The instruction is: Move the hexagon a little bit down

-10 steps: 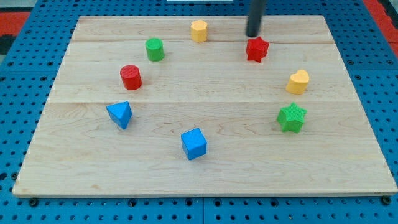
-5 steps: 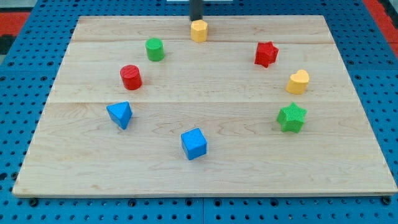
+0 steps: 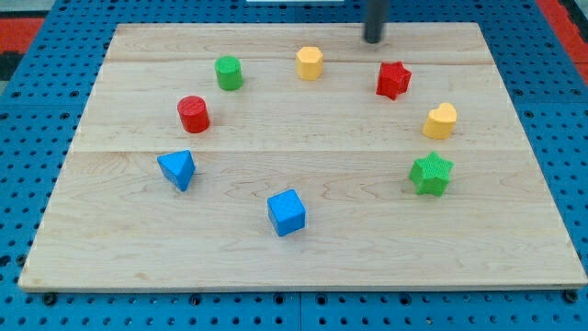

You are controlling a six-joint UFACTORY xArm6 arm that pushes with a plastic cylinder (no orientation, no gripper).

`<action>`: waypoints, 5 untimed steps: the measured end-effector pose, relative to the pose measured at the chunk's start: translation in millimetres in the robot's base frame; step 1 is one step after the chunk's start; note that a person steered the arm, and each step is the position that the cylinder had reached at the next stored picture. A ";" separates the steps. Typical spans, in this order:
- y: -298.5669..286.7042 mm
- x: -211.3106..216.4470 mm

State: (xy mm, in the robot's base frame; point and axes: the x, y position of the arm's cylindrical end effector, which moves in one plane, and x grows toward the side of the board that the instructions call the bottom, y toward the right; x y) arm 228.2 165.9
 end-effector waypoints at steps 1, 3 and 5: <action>90.2 18.6; 178.9 207.1; 177.4 212.6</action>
